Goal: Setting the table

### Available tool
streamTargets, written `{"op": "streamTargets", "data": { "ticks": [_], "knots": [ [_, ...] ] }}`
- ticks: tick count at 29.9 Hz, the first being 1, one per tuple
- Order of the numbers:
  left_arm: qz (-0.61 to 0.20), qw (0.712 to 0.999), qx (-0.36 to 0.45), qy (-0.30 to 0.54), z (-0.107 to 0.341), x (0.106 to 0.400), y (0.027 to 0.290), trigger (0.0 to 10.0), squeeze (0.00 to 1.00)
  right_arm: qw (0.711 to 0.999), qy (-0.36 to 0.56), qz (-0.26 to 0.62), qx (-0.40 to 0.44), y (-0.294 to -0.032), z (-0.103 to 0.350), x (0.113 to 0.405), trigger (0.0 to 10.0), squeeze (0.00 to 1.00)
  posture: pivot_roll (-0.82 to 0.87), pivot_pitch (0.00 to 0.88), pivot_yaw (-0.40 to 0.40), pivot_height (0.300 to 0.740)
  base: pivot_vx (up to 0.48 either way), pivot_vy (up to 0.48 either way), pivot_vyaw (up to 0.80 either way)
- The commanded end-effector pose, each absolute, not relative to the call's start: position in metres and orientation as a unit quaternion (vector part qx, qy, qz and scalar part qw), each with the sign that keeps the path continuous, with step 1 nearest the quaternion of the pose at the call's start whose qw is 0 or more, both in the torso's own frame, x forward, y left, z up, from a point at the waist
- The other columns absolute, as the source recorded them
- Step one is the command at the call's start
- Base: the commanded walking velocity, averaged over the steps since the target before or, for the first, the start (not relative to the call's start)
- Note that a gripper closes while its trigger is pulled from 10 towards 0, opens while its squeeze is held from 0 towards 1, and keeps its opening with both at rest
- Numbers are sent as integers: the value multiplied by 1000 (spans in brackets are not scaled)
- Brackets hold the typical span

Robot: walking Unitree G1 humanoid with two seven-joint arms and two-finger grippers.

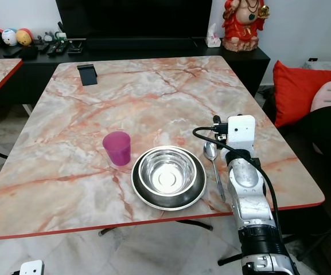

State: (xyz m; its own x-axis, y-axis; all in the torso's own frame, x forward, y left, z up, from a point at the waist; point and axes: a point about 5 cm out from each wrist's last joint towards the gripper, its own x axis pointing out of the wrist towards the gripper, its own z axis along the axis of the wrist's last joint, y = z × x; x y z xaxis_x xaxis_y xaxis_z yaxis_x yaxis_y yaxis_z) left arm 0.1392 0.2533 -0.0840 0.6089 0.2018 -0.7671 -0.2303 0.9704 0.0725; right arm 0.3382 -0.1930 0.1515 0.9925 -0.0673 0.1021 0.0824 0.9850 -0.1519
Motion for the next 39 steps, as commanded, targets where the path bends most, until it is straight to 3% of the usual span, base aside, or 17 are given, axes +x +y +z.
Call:
{"op": "streamTargets", "data": {
  "ticks": [1,39],
  "knots": [
    [122,891,-13,437,-86,133,257,10000,0,994,-60,-38,-79,-192,154,337,10000,0,-28,0,3,740,0,0,0],
    [128,885,-12,447,-88,126,256,10000,0,993,-88,-34,-73,-182,159,340,10000,0,-39,0,8,740,0,0,0]
  ]
}}
